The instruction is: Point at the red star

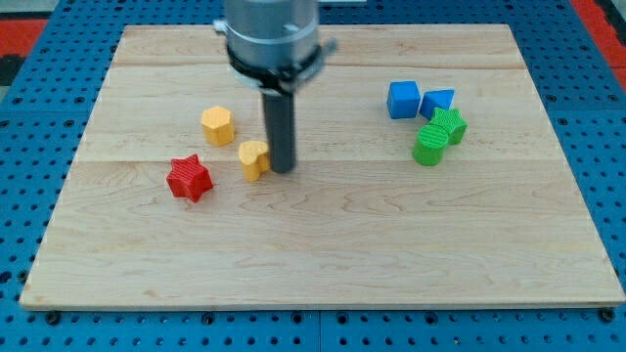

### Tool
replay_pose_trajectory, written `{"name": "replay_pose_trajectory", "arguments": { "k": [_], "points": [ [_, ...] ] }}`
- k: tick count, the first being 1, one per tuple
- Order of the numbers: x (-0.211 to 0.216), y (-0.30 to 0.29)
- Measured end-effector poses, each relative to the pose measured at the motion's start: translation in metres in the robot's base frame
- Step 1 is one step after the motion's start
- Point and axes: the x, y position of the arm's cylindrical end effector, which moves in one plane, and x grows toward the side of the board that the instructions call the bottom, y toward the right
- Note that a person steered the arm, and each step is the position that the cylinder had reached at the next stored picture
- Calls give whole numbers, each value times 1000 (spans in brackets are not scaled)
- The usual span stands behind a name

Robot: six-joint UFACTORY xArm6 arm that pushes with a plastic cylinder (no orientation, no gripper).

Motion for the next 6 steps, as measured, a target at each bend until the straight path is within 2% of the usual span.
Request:
{"name": "replay_pose_trajectory", "arguments": {
  "k": [1,3,4,5,6],
  "points": [
    [-35,-46],
    [-52,-59],
    [-94,-34],
    [-115,-92],
    [-82,-162]
  ]
}}
